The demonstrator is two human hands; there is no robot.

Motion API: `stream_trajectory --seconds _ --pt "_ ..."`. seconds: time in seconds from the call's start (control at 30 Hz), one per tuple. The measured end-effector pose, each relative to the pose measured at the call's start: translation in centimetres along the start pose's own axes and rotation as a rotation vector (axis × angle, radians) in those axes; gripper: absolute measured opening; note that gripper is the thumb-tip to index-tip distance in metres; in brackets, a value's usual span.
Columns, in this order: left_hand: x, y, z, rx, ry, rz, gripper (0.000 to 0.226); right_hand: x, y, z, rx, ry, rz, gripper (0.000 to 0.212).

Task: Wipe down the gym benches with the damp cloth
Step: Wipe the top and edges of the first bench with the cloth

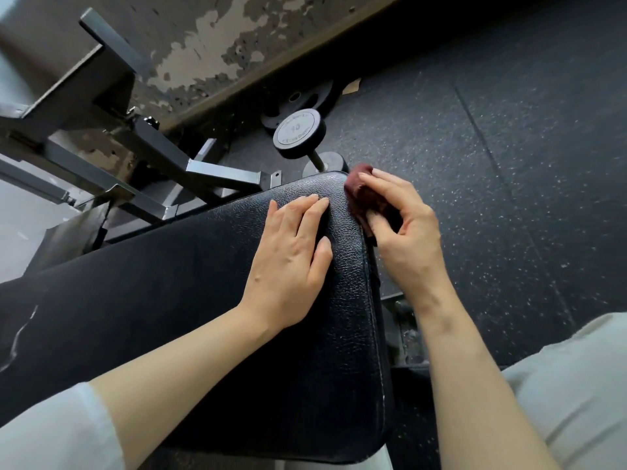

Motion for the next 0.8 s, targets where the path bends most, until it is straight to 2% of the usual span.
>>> stream_trajectory --seconds 0.17,0.27,0.33,0.43,0.53,0.6,0.7,0.73,0.8 --pt "0.0 0.0 0.2 -0.016 0.011 -0.001 0.055 -1.7 -0.1 1.4 -0.107 0.023 -0.075 0.045" --pt "0.0 -0.1 0.5 -0.036 0.028 0.003 0.055 -1.1 0.0 0.7 -0.038 -0.028 -0.078 0.043" --pt "0.1 -0.1 0.5 -0.041 0.031 0.000 0.056 -1.5 -0.1 0.6 -0.013 0.020 -0.144 0.043" --pt "-0.1 0.1 0.7 -0.047 0.022 0.004 0.058 -1.3 1.5 1.4 -0.060 0.073 -0.221 0.043" --pt "-0.2 0.2 1.1 -0.087 0.036 0.015 0.057 1.1 3.7 2.1 -0.105 0.069 -0.188 0.037" --pt "-0.3 0.7 2.1 -0.180 0.067 0.025 0.047 3.0 4.9 2.2 -0.131 0.043 -0.157 0.030" --pt "0.0 2.2 4.6 -0.427 0.134 0.077 0.033 5.6 6.7 1.9 -0.163 0.119 -0.071 0.030" --pt "0.4 3.3 5.4 -0.483 0.143 0.111 0.032 6.7 7.6 1.1 -0.124 0.174 -0.021 0.031" --pt "1.4 5.7 6.4 -0.492 0.137 0.166 0.030 8.5 9.9 -1.0 0.012 0.224 0.102 0.031"
Point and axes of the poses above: each hand's wrist, its own y-axis away from the middle knuckle, its own z-axis out of the back of the hand, x = y × z, the point moved 8 cm from there along -y, towards the middle knuckle, and after that the axes turned 12 degrees about -z, right-handed, at the moved point
